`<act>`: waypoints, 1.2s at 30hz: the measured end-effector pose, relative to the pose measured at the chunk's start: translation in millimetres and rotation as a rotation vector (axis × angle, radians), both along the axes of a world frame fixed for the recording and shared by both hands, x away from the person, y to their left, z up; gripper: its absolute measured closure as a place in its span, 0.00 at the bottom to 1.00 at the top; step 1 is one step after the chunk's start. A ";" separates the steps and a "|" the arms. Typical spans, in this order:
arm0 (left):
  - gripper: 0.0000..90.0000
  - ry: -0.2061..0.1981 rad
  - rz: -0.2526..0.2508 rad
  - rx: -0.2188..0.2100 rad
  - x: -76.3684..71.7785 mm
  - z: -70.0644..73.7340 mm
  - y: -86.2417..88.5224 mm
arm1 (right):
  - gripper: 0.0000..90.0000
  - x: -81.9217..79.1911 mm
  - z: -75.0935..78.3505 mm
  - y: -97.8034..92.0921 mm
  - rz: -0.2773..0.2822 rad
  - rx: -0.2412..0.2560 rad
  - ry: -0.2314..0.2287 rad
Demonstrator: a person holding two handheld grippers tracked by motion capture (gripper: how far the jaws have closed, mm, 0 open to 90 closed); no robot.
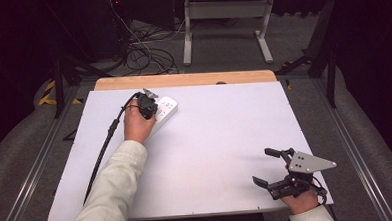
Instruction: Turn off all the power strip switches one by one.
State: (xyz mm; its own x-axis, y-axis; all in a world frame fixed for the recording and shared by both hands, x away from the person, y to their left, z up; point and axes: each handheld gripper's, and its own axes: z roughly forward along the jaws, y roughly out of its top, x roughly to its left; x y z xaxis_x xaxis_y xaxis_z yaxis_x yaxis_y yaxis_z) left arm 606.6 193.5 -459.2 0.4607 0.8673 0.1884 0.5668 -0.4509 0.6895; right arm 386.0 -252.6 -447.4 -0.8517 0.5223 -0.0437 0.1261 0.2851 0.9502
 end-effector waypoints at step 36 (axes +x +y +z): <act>1.00 -0.011 -0.007 -0.208 32.2 4.0 -9.0 | 0.06 2.6 -1.5 -2.5 0.001 0.012 0.013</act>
